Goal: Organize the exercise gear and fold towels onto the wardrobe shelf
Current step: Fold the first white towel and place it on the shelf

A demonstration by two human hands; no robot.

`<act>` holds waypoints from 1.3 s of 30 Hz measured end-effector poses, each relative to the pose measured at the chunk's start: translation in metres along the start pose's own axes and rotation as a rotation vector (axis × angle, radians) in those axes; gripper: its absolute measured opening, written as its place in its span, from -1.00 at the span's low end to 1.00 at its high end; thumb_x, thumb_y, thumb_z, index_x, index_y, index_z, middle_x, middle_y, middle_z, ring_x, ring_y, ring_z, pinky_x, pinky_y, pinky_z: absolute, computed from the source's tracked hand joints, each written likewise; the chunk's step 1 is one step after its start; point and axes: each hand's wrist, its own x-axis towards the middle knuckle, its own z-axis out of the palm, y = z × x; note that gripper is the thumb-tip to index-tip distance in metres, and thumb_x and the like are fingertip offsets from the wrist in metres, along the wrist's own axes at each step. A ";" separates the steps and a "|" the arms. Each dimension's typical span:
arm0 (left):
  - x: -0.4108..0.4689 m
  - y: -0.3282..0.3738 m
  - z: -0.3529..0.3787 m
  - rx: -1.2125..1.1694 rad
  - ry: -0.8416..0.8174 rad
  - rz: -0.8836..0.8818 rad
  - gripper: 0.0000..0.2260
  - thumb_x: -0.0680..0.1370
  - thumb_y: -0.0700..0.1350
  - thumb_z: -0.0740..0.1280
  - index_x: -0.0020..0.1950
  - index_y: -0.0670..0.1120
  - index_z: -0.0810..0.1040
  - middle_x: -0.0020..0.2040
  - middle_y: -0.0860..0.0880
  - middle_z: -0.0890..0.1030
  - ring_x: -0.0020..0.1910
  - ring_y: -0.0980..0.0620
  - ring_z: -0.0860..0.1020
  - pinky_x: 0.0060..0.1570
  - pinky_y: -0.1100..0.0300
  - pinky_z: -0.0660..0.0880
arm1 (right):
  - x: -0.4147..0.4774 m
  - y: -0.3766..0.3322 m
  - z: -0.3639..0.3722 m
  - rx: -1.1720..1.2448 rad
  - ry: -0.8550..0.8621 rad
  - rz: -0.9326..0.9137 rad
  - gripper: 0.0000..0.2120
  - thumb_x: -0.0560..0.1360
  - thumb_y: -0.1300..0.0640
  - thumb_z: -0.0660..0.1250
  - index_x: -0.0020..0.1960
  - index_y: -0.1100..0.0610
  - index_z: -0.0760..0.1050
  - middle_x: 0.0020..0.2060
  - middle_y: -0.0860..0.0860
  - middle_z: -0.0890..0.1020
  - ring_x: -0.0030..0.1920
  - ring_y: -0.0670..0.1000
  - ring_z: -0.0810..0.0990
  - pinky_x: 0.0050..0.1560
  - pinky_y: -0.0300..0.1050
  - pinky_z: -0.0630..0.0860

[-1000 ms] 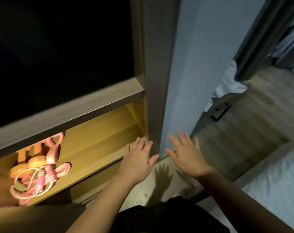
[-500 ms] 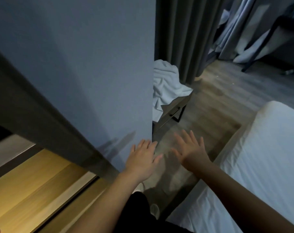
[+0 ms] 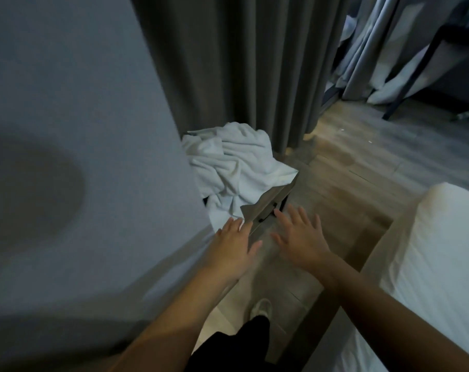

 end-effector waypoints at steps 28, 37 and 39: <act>0.337 -0.089 -0.050 -0.327 0.255 -0.964 -0.37 0.60 0.09 0.25 0.58 0.00 0.05 0.58 -0.11 0.02 0.53 -0.16 0.11 0.38 -0.09 0.26 | 0.445 0.021 -0.076 -0.317 -0.289 -0.599 -0.37 0.62 -0.13 0.14 0.59 -0.03 -0.05 0.58 0.08 0.03 0.55 0.20 0.04 0.47 0.22 0.11; 0.382 -0.149 -0.022 -0.081 0.433 -1.052 -0.65 0.63 -0.06 0.17 0.43 0.00 0.33 0.35 -0.11 0.42 0.24 -0.07 0.43 0.08 0.11 0.49 | 0.531 -0.023 -0.034 -0.272 -0.270 -0.752 -0.54 0.64 0.13 0.11 0.53 0.06 0.15 0.38 0.16 0.37 0.28 0.10 0.49 0.26 -0.07 0.44; 0.375 -0.152 -0.023 -0.083 0.541 -1.021 -0.72 0.64 -0.11 0.13 0.33 -0.06 0.43 0.23 -0.09 0.51 0.16 -0.04 0.49 0.05 0.15 0.48 | 0.535 -0.021 -0.032 -0.220 -0.209 -0.775 -0.61 0.65 0.17 0.09 0.47 0.10 0.26 0.32 0.12 0.46 0.28 0.06 0.48 0.27 -0.16 0.35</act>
